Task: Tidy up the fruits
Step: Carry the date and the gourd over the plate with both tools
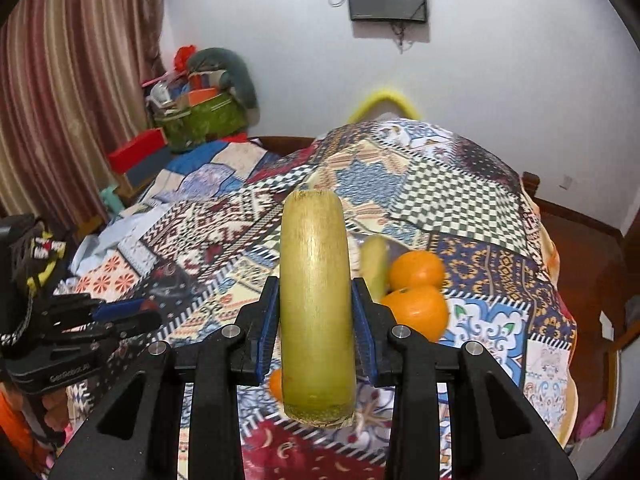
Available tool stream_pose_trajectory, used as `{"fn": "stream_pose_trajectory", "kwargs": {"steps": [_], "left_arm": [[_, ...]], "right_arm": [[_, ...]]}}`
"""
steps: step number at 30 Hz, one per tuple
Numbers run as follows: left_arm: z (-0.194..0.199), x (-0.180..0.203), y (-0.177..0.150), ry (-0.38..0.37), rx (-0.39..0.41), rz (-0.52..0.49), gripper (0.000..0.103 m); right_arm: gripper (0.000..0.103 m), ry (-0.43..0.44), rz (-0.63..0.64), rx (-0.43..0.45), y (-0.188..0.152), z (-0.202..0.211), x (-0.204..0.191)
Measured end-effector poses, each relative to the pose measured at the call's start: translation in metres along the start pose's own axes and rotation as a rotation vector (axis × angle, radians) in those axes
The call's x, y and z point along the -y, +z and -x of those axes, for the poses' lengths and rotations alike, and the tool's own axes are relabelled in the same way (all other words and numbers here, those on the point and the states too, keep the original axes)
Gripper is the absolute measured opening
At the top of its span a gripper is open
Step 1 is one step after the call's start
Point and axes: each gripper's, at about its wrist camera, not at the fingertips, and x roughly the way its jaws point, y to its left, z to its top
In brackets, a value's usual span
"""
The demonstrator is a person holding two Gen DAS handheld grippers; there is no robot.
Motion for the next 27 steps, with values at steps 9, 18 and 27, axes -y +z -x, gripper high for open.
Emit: {"fn": "stream_pose_trajectory", "kwargs": {"steps": [9,18,27], "left_arm": [[-0.022,0.023,0.022,-0.049,-0.002,-0.040,0.021],[-0.053,0.037,0.047,-0.063,-0.014,-0.089,0.021],[-0.074,0.031,0.060,-0.054,-0.034,-0.099,0.021]], "right_arm": [[0.032,-0.011,-0.054,-0.024,0.002,-0.015,0.019],[0.032,0.000,-0.088,-0.063,0.003,-0.038,0.028],[0.032,0.010,-0.116,-0.090,0.007,-0.056,0.033]]}}
